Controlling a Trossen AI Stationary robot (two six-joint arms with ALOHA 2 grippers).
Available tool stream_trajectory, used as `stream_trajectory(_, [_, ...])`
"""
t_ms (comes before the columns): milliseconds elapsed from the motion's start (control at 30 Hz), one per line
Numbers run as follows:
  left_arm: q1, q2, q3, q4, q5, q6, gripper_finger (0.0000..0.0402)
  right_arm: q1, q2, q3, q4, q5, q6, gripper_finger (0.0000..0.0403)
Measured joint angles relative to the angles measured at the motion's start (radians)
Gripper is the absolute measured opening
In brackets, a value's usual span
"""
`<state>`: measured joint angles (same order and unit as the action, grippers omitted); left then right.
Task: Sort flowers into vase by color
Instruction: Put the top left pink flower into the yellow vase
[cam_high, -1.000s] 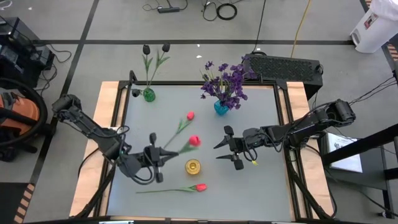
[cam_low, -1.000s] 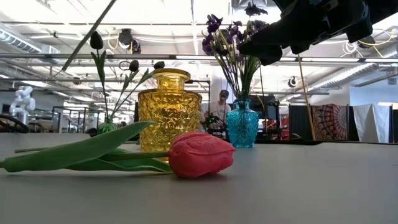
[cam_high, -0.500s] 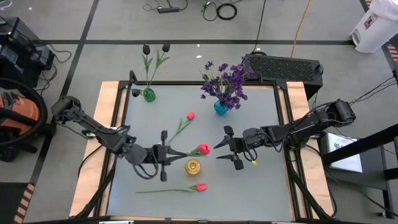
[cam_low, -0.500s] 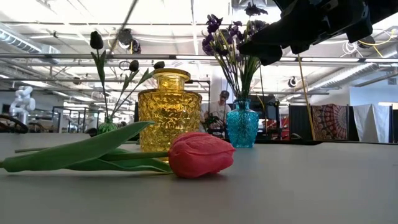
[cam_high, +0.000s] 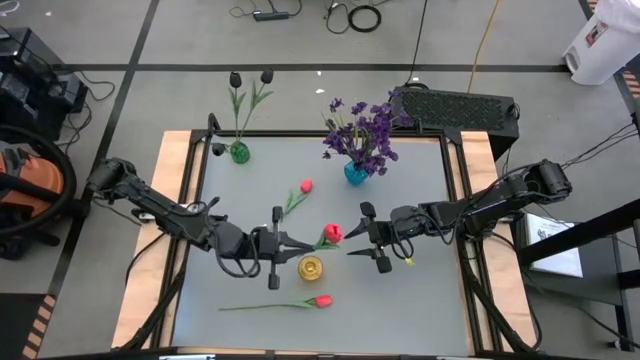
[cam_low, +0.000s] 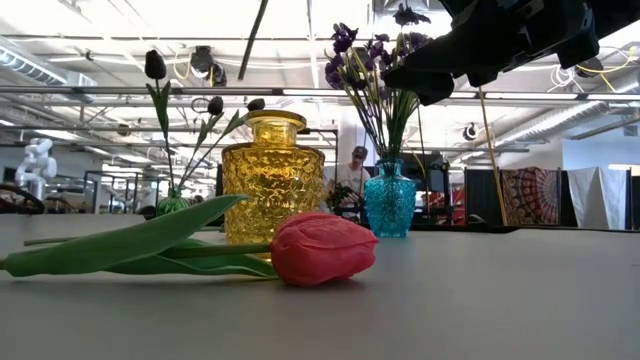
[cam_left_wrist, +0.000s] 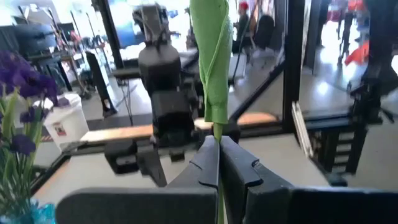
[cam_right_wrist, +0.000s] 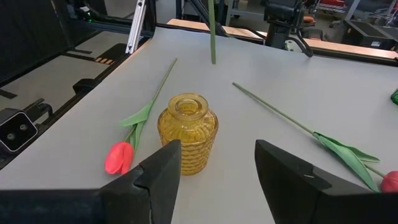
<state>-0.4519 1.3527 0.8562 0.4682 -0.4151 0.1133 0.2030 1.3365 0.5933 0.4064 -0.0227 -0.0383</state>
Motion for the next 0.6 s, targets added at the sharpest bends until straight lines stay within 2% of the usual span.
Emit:
stream_trajectory(200, [-0.002,0.003,0.0,0.027,0.0,0.0,0.0001,0.0,0.0,0.0,0.0,0.0,0.0,0.0196])
stream_trajectory(400, [-0.002,0.061,0.001,0.124,-0.004,0.028,0.0001,0.0,0.0,0.0,0.0,0.0,0.0,0.0196])
stream_trajectory(600, [0.009,0.101,0.001,0.115,-0.002,0.039,0.0001,0.0,0.0,0.0,0.0,0.0,0.0,0.0196])
